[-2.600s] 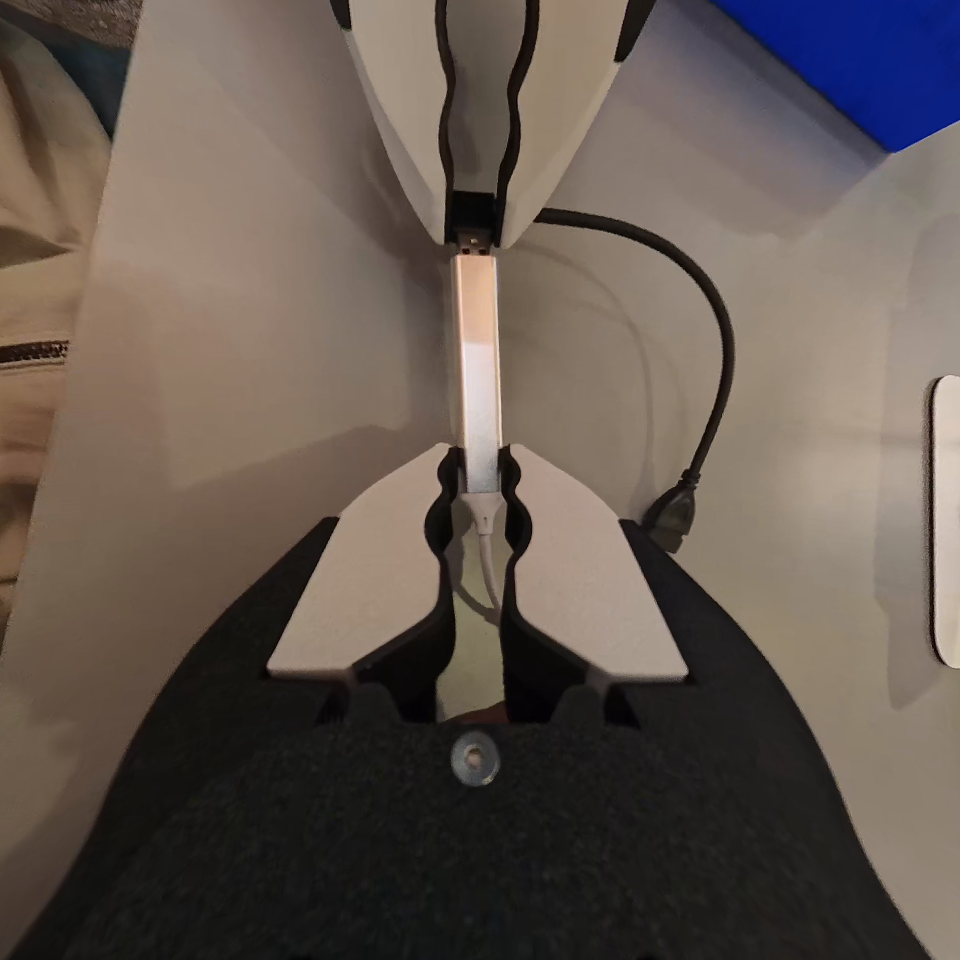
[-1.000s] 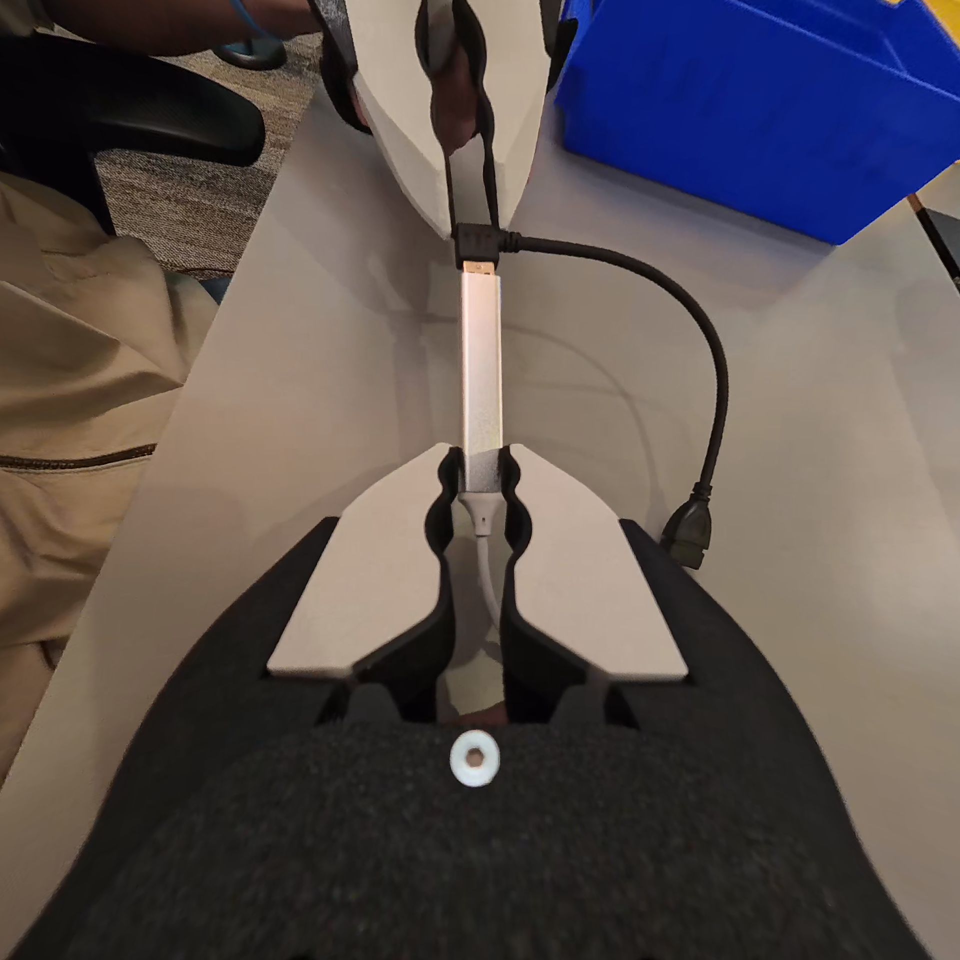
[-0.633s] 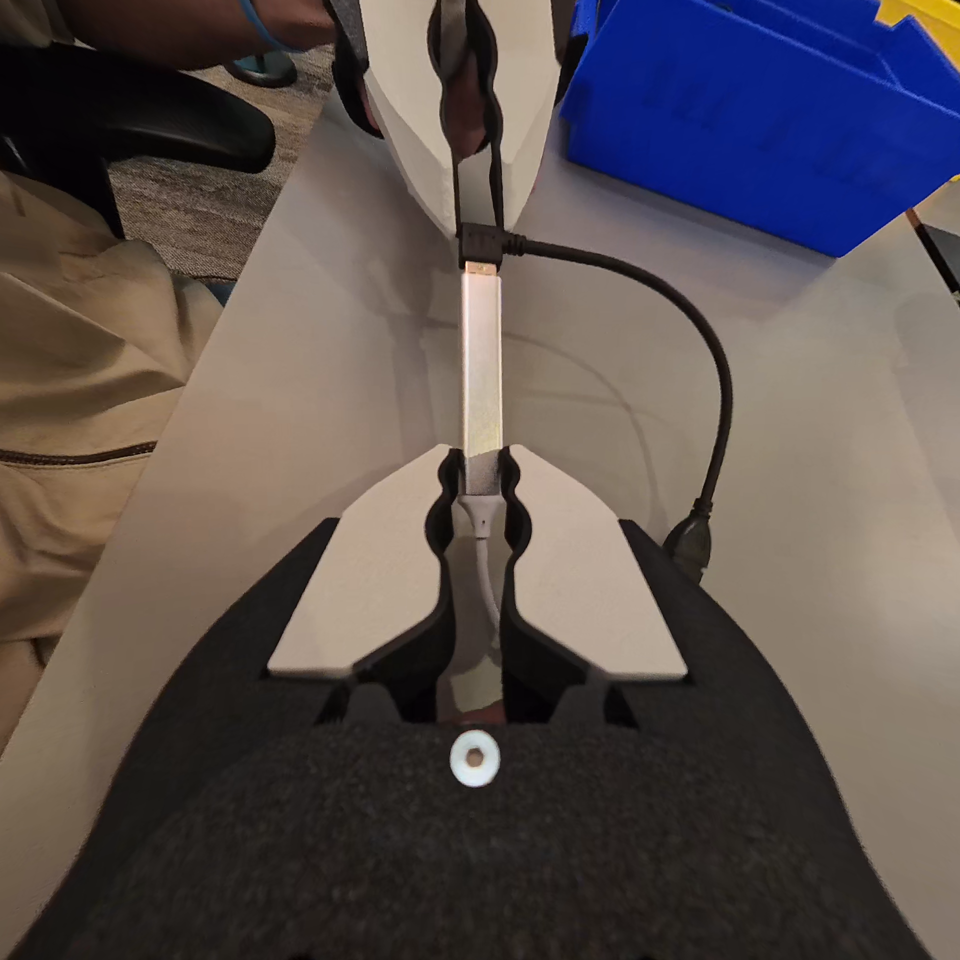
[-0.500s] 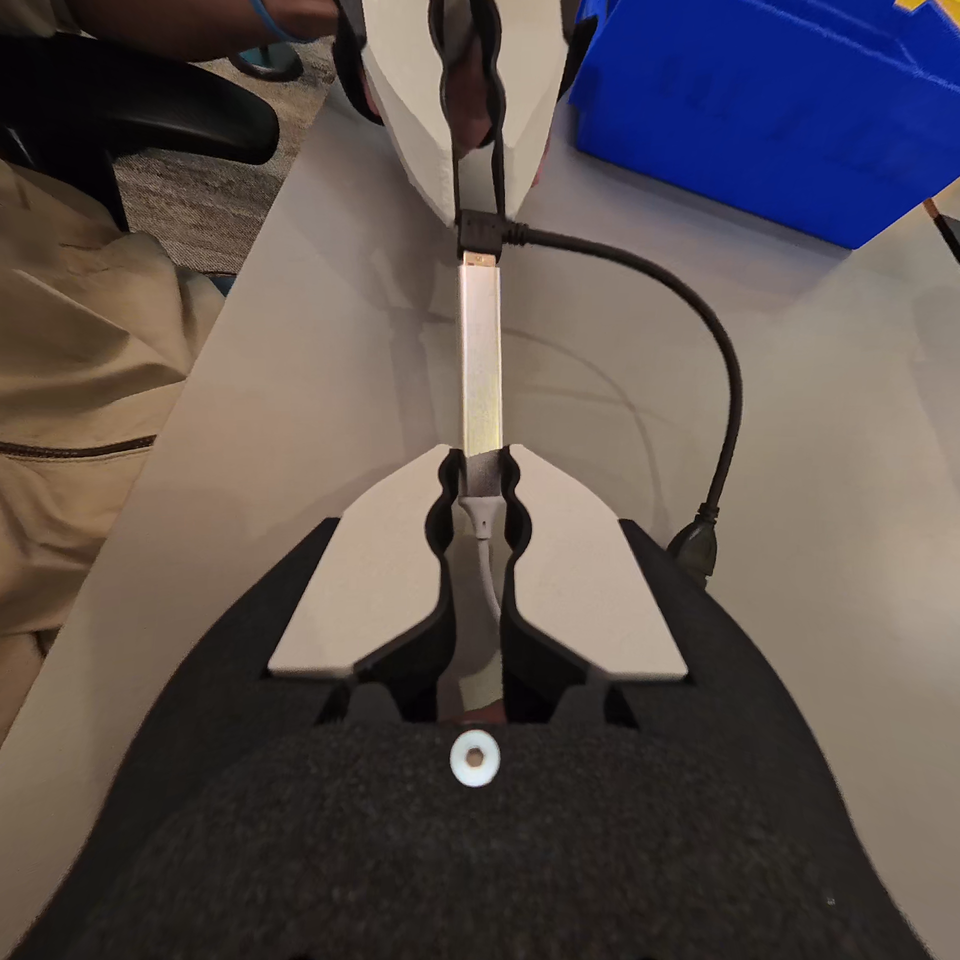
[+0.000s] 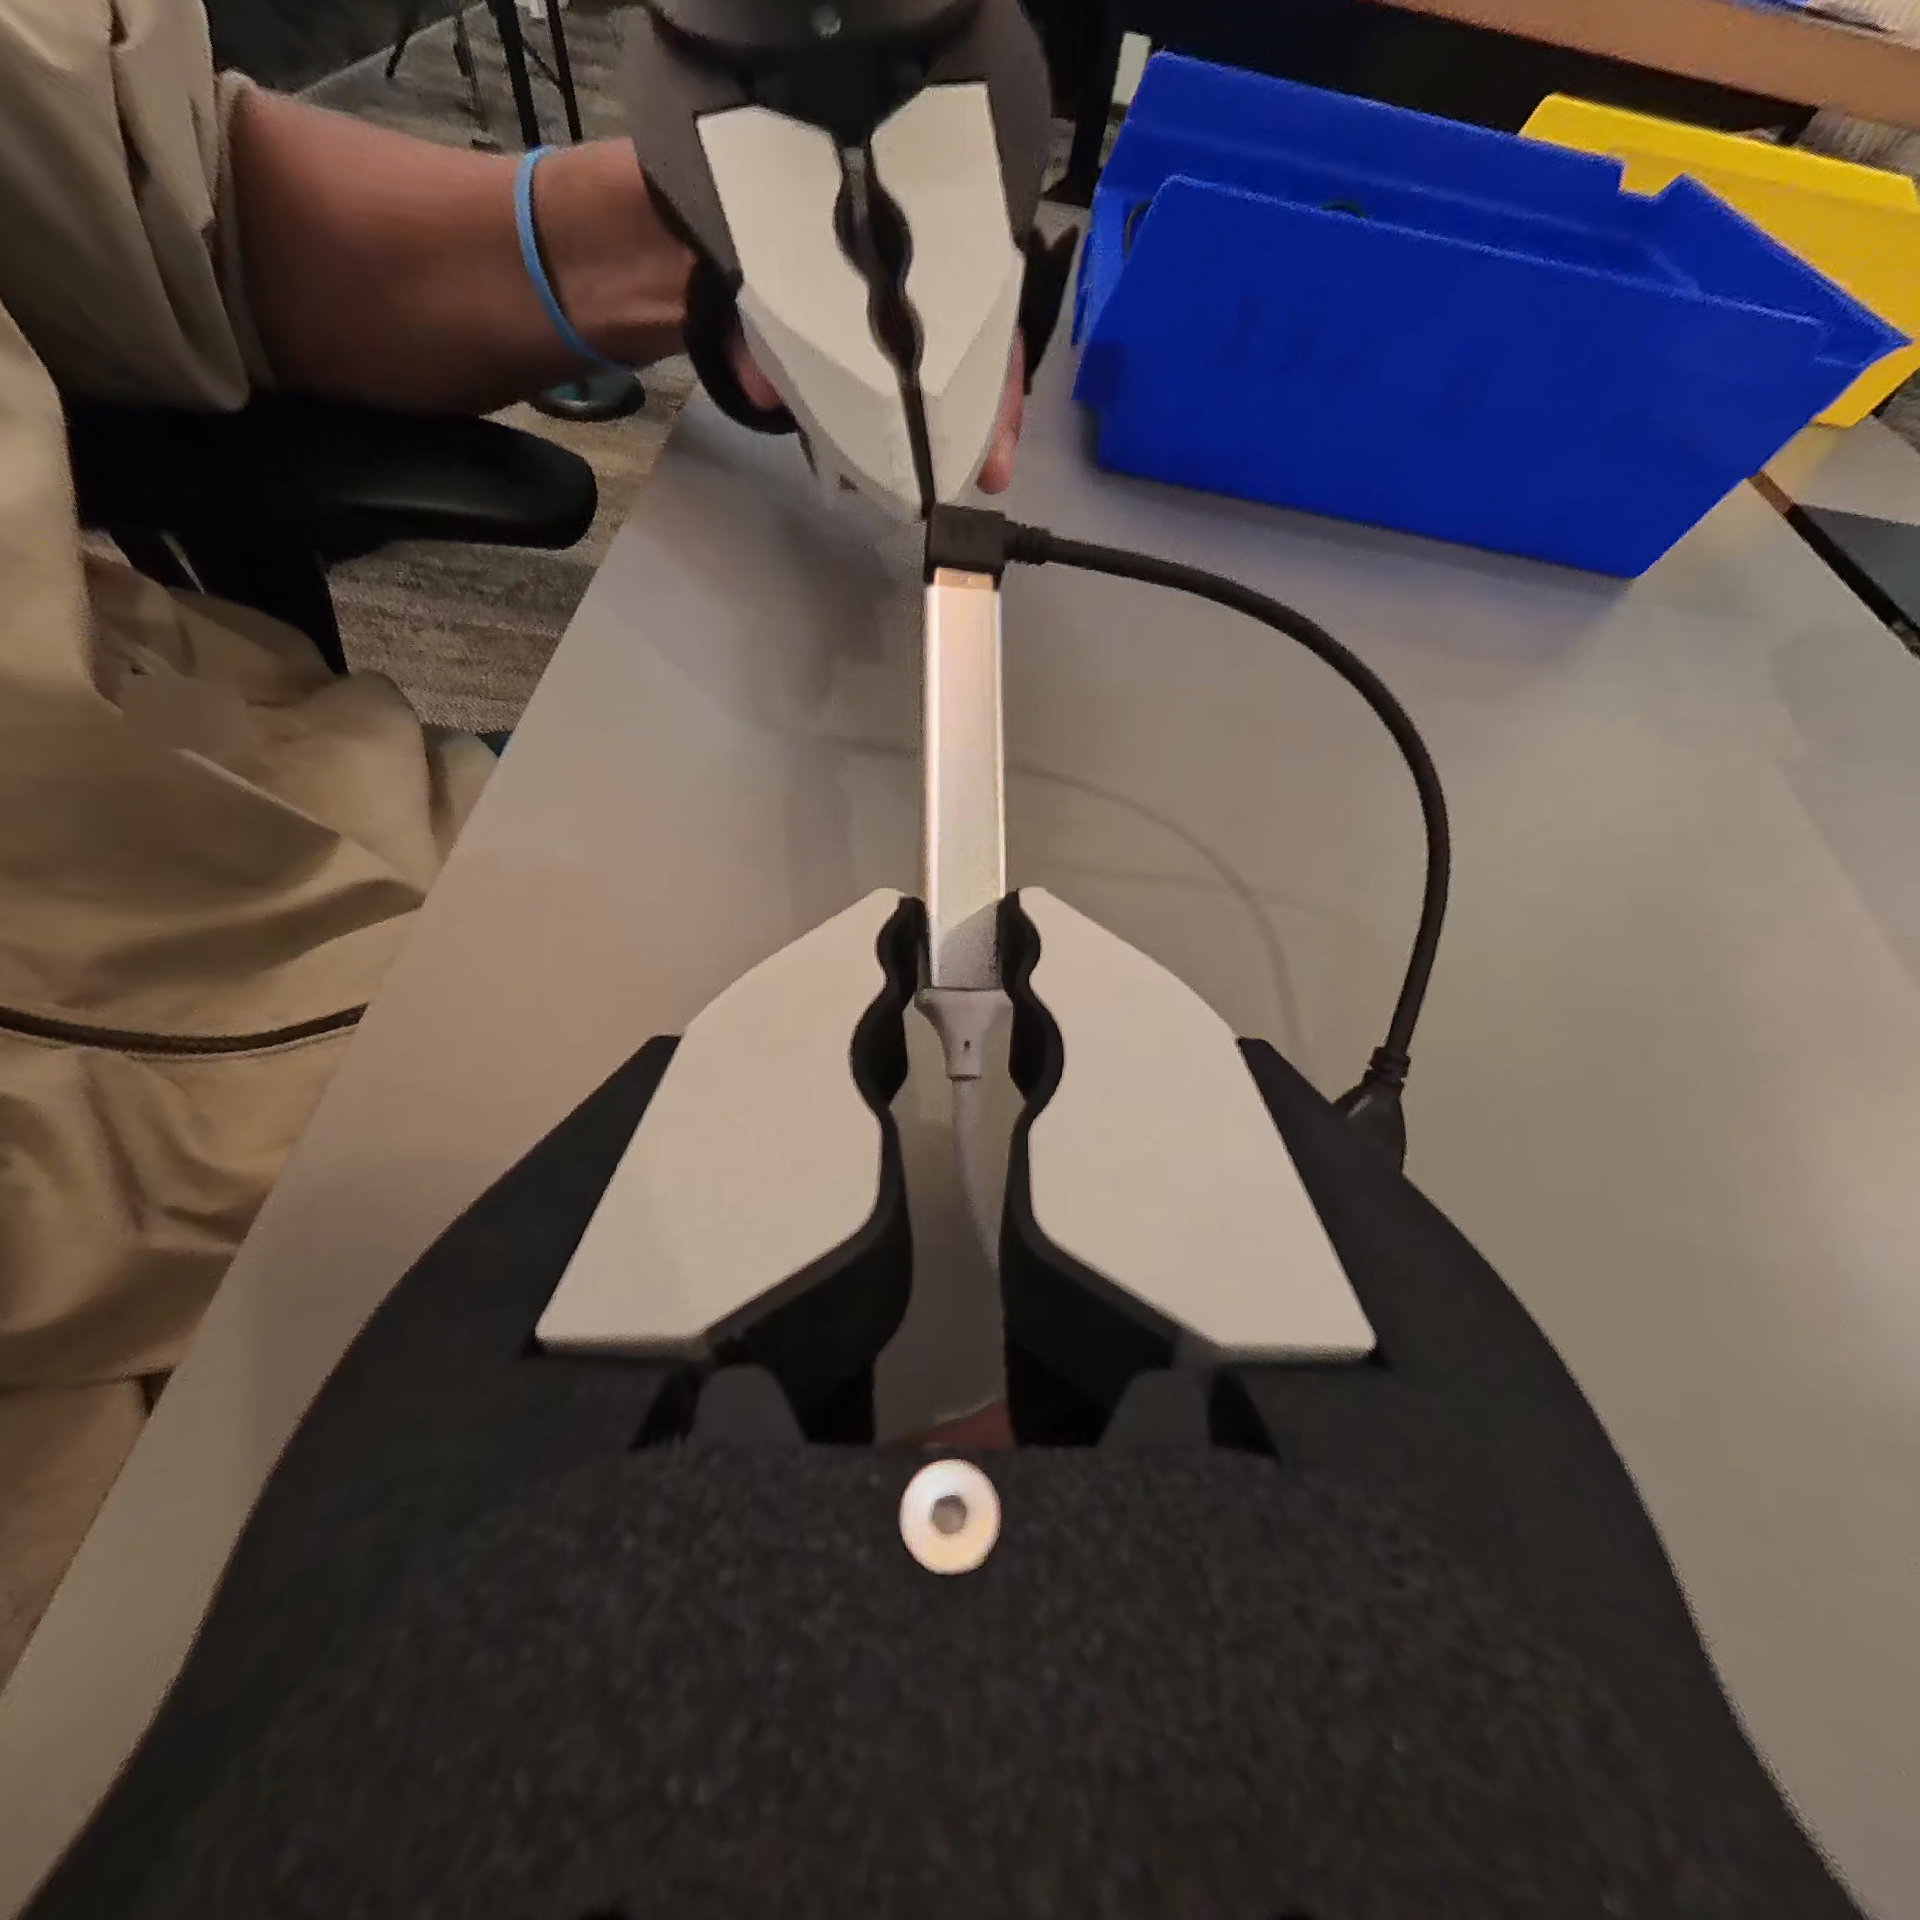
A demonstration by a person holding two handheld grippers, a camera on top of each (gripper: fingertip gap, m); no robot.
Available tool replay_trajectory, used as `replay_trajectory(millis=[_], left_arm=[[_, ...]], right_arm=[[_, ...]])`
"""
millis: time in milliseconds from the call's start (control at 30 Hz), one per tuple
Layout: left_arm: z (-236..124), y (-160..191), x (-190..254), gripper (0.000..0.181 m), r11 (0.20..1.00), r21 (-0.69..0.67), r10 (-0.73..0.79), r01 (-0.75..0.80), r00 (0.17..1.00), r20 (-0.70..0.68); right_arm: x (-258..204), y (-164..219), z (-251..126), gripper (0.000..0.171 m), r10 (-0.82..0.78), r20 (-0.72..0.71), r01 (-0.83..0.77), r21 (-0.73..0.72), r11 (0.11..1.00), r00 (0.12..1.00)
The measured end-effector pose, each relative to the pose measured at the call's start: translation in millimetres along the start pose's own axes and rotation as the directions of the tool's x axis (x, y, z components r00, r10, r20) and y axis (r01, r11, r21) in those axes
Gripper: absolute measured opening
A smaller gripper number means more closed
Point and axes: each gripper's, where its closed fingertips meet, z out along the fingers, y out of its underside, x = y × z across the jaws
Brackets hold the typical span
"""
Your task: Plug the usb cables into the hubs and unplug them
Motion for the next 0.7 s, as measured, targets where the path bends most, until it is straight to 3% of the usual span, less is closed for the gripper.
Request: replay_trajectory(millis=[433, 500, 700], left_arm=[[3.0, 0.7, -3.6, 0.001, 0.999, 0.022, -0.027, 0.027, 1.000, 0.011], [3.8, -0.2, -2.3, 0.025, 0.998, 0.033, -0.058, 0.058, 0.998, -0.003], [4.0, 2.4, -5.2, 0.041, 0.996, 0.029, -0.081, 0.080, 0.997, 0.009]], right_arm=[[3.6, -2.9, -4.6, 0.015, 0.029, -0.003, -0.029, 0.033, 0.999, 1.000], [3.4, -4.5, -6.0, 0.015, 0.036, 0.003, -0.036, 0.045, 0.998, 0.999], [2.8, -4.6, -9.7, 0.015, 0.051, 0.014, -0.051, 0.053, 0.997, 0.999]])
